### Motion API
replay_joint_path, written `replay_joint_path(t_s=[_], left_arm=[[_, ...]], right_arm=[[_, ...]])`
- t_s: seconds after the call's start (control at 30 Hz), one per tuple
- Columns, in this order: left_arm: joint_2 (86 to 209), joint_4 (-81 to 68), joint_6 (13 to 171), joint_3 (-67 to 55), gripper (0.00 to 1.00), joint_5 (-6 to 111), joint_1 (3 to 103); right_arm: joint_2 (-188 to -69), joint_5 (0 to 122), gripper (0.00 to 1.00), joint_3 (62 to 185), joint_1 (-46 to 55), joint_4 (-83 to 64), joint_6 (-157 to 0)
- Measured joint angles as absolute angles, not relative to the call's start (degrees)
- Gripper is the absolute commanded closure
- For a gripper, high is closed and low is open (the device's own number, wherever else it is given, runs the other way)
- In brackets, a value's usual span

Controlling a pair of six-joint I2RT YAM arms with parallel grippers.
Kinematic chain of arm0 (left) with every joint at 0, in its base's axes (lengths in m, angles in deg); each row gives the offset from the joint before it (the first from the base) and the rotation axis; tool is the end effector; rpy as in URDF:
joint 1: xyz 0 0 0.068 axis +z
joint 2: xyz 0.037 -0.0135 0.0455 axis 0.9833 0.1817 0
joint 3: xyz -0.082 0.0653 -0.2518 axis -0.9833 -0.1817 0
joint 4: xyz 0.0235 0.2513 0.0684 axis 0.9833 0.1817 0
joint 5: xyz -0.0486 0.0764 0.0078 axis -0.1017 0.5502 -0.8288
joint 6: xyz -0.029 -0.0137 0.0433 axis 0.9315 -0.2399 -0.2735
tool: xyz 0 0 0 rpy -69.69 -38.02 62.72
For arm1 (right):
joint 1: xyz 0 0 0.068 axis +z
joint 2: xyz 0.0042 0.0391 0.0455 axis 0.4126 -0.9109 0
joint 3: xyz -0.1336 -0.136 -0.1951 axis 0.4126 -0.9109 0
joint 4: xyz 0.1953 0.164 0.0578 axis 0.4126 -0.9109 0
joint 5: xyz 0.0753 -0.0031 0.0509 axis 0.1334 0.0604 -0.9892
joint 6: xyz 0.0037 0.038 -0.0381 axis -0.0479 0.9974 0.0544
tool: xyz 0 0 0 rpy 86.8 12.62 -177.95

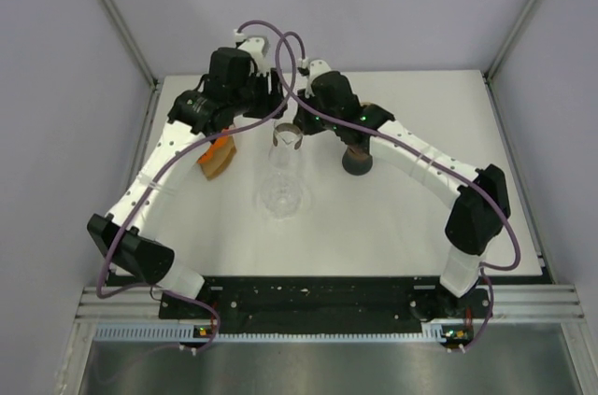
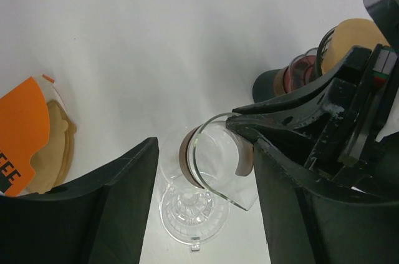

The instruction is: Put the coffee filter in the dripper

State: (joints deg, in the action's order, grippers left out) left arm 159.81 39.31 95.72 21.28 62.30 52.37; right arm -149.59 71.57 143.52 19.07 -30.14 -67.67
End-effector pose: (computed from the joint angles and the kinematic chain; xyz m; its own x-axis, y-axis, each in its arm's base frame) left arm 0.2920 -0.1486 0.4289 -0.5665 -0.0009 -0.8240 0.2989 0.9317 -0.2065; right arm 0.3077 0.2885 0.3522 -0.5179 -0.0767 -0.8520 -0.5164 0.8221 0.2399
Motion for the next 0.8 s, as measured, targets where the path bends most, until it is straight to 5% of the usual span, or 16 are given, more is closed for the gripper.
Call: replay_joint_path(t_s=[0.2, 0.4, 0.8], left_arm=[[157.2, 39.8, 95.5, 22.4, 0.11, 54.4, 58.7], [153.8, 39.8, 94.8, 21.2, 0.09, 47.2, 70.2], [150.8, 40.4, 86.0, 1.6, 0.11, 38.6, 70.1]], right_arm=[[-145.6, 69.8, 1.00, 142.0, 19.0, -31.3, -71.1], [-136.0, 62.7, 1.00, 136.7, 19.0, -31.3, -78.7], [-114.2, 39.8, 1.00, 108.9, 19.0, -32.4, -101.9]])
